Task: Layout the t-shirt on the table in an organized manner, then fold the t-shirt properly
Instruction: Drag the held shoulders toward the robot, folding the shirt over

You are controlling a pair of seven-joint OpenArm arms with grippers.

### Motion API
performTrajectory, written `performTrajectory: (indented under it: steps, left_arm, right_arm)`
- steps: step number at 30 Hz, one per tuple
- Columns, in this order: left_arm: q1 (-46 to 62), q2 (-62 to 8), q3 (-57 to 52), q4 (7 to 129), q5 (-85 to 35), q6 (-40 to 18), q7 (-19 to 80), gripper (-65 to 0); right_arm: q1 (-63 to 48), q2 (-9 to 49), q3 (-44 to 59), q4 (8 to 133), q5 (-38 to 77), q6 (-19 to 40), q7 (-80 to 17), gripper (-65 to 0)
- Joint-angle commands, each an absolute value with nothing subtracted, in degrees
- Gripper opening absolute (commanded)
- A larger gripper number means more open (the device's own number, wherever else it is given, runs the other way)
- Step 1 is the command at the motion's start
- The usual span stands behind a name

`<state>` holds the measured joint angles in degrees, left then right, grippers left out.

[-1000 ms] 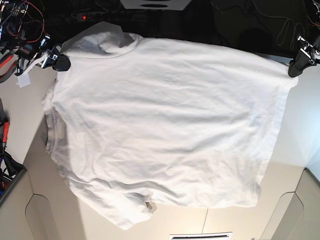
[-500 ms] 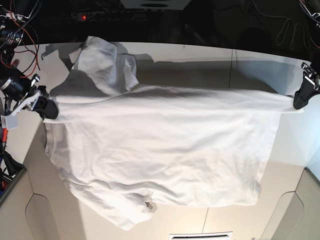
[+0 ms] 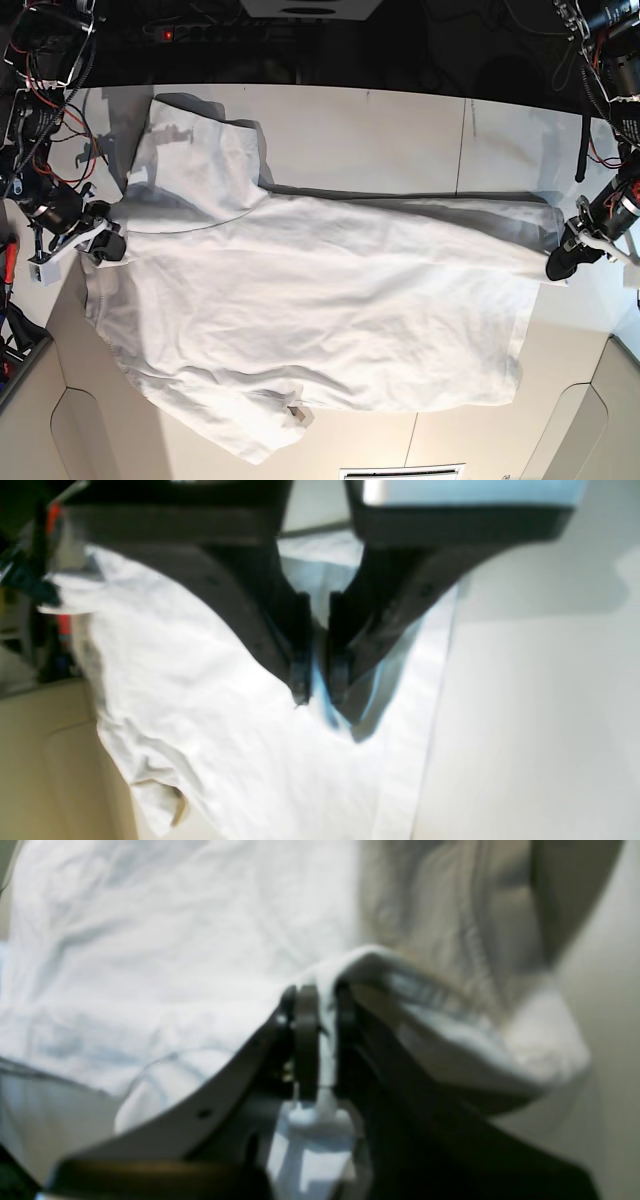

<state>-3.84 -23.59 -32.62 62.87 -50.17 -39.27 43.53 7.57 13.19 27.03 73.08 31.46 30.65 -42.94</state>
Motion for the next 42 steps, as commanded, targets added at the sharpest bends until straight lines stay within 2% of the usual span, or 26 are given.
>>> performTrajectory:
  steps: [1,6,24,25,27,28,29,31,32,37,42]
  left_arm:
    - [-4.9,-24.9,-32.9,63.8,-50.4,-40.0,40.5,-65.0]
    - [-4.9,-24.9,-32.9,63.8,-44.1,-38.7,35.7,-65.0]
    - [-4.9,-24.9,-32.9,63.8,-42.4,-38.7,34.9,-65.0]
    - [-4.9,-24.9,-32.9,63.8,-41.8,-38.7,34.8,-65.0]
    - [-4.8,-24.9,-32.9,63.8,-40.8,-38.7,34.5,-65.0]
    - [-4.7,-24.9,-32.9,63.8,-40.8,-38.7,34.5,-65.0]
    - [-4.7,-24.9,-32.9,63.8,-40.8,-38.7,34.5,-60.7]
    - [-4.7,-24.9,-32.9,63.8,-40.8,-38.7,34.5,-51.1]
    - [-4.7,-24.9,-32.9,63.8,-40.8,-38.7,34.4,-48.7]
    - [-4.6,-24.9,-32.9,63.8,-40.8,-38.6,34.4,-47.9]
    - [-4.6,-24.9,-32.9,63.8,-40.9,-38.6,34.0,-47.9]
  right_arm:
    - [9.1,14.2,27.2,73.6,31.6,30.2,-40.9,-65.0]
    - [9.2,14.1,27.2,73.6,29.5,27.6,-36.7,-65.0]
    - [9.0,14.1,27.2,73.6,25.7,24.2,-36.0,-65.0]
    - [9.0,14.1,27.2,73.6,25.7,24.2,-35.9,-62.0]
    - [9.0,14.1,27.2,73.6,25.7,24.2,-35.6,-51.2]
    - [9.0,14.1,27.2,73.6,25.7,24.2,-35.3,-47.9]
    - [9.0,14.1,27.2,73.6,25.7,24.3,-34.7,-46.5]
    - [9.1,14.1,27.2,73.6,25.7,24.3,-34.0,-46.3]
    - [9.1,14.1,27.2,73.6,25.7,24.3,-33.7,-46.3]
    - [9.4,14.1,27.2,73.6,24.6,24.2,-33.4,-44.5]
    - [11.2,14.2,27.2,73.6,17.7,24.2,-32.8,-42.5]
